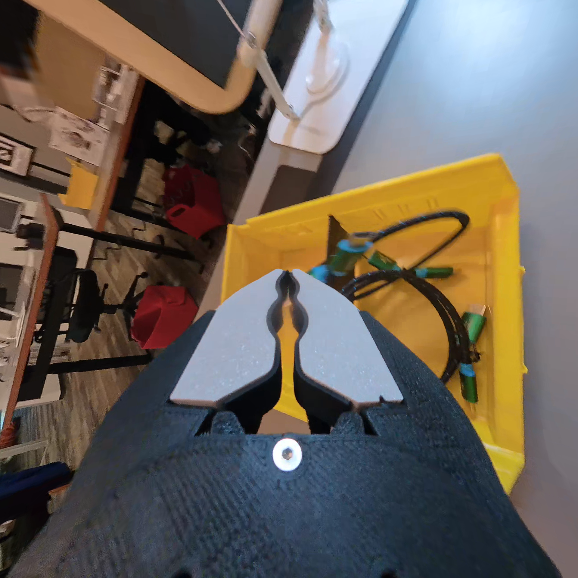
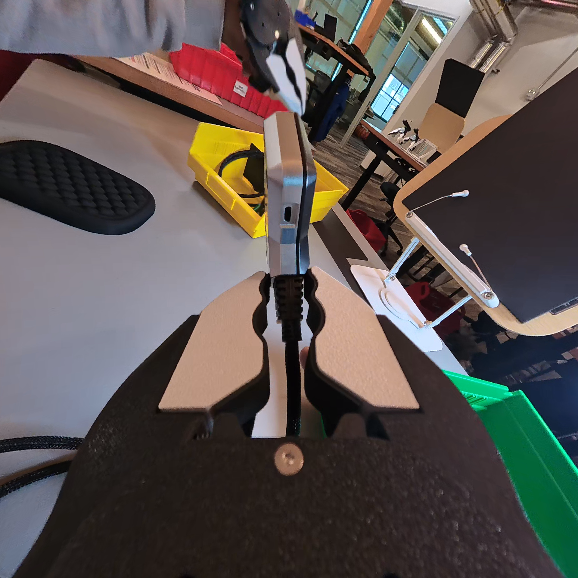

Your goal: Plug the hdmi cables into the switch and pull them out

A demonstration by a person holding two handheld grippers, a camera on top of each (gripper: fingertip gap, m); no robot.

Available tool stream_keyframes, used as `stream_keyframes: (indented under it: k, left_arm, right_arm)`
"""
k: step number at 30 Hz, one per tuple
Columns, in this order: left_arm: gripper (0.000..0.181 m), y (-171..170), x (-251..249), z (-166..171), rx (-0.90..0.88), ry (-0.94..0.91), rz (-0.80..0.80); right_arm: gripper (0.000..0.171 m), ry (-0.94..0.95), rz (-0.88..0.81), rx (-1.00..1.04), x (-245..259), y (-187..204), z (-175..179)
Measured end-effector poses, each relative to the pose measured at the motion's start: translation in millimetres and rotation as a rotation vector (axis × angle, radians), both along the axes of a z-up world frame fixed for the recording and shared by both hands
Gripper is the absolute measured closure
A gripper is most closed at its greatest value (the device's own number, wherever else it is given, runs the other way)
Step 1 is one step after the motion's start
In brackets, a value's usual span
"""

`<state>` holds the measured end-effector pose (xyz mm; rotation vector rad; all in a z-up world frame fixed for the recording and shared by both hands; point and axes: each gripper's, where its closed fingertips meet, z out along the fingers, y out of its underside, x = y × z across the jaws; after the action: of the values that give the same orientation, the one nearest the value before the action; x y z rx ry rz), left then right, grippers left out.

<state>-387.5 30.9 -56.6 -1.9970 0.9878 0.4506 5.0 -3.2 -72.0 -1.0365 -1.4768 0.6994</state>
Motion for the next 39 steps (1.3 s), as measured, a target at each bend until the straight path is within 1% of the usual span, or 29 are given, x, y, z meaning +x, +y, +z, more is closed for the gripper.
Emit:
stream_keyframes:
  k: [2, 4, 5, 7, 10, 13, 16, 18, 19, 20, 21, 23, 25, 28, 31, 34, 35, 36, 38, 39]
  left_arm:
    - [0.181, 2.5, -2.1, 23.6, 0.077, -0.063, 0.028]
    - [0.181, 0.3, -4.5, 30.8, 0.080, -0.064, 0.028]
    - [0.177, -3.7, -5.4, 23.0, 0.025, -0.052, 0.022]
    - [0.170, -12.3, -10.2, -3.5, -0.111, -0.039, 0.039]
    - [0.160, -14.8, -17.9, -41.8, -0.198, 0.027, 0.062]
    - [0.156, 1.4, -10.6, -66.9, -0.171, 0.025, 0.057]
    - [0.150, 31.5, 3.2, -74.7, -0.088, -0.017, 0.044]
    - [0.146, 46.9, 15.9, -87.3, -0.109, -0.067, 0.029]
    - [0.149, 54.5, 21.7, -92.5, -0.101, -0.060, 0.013]
    - [0.160, 61.7, 28.2, -92.6, -0.060, -0.027, -0.020]
    - [0.171, 66.8, 37.3, -90.3, -0.016, -0.011, -0.063]
    - [0.172, 74.3, 47.7, -75.2, 0.076, -0.028, -0.080]
    - [0.173, 75.7, 44.8, -50.9, 0.166, -0.029, -0.058]
    - [0.173, 67.7, 34.6, 2.5, 0.327, -0.039, -0.004]
    - [0.173, 52.4, 24.5, 62.1, 0.494, -0.016, 0.092]
    - [0.173, 34.0, 35.7, 102.5, 0.582, -0.021, 0.102]
    - [0.174, 28.9, 45.9, 107.6, 0.568, -0.047, 0.079]
    - [0.174, 24.3, 60.2, 105.7, 0.513, -0.094, 0.037]
    - [0.174, 11.0, 101.2, 87.2, 0.334, -0.178, -0.107]
    - [0.174, -0.4, 125.7, 69.6, 0.208, -0.198, -0.206]
  right_arm:
    - [0.150, -0.005, -0.003, -0.005, -0.7, 1.3, -2.1]
    - [0.150, -0.009, -0.005, -0.009, -1.2, 2.1, -3.8]
    - [0.150, -0.013, -0.006, -0.010, -1.2, 2.3, -4.6]
    - [0.150, -0.015, -0.009, -0.008, -1.0, 2.2, -5.1]
    - [0.150, -0.014, -0.006, -0.008, -0.9, 1.5, -4.7]
    - [0.150, -0.015, -0.003, -0.020, -2.3, 2.1, -6.4]
    - [0.150, -0.026, -0.009, -0.027, -3.1, 4.1, -11.0]
    - [0.150, -0.031, -0.009, -0.032, -3.6, 4.8, -13.0]
    - [0.150, -0.033, -0.009, -0.033, -3.8, 4.8, -14.0]
    - [0.150, -0.037, -0.008, -0.032, -3.7, 4.7, -14.9]
    - [0.150, -0.040, -0.009, -0.029, -3.3, 4.7, -15.8]
    - [0.150, -0.043, -0.010, -0.027, -2.1, 4.8, -17.0]
    - [0.150, -0.039, -0.007, -0.031, -0.7, 5.3, -16.5]
    - [0.150, -0.022, -0.005, -0.042, 0.5, 6.4, -13.3]
    - [0.150, 0.000, -0.007, -0.046, 1.2, 6.1, -8.4]
    - [0.150, 0.024, -0.009, -0.054, 1.2, 4.6, -3.3]
    - [0.150, 0.029, -0.011, -0.054, 1.3, 4.3, -2.1]
    - [0.150, 0.034, -0.013, -0.054, 1.6, 4.2, -1.0]
    - [0.150, 0.043, -0.018, -0.056, 2.9, 4.9, 0.9]
    - [0.150, 0.048, -0.021, -0.058, 4.0, 5.8, 1.7]
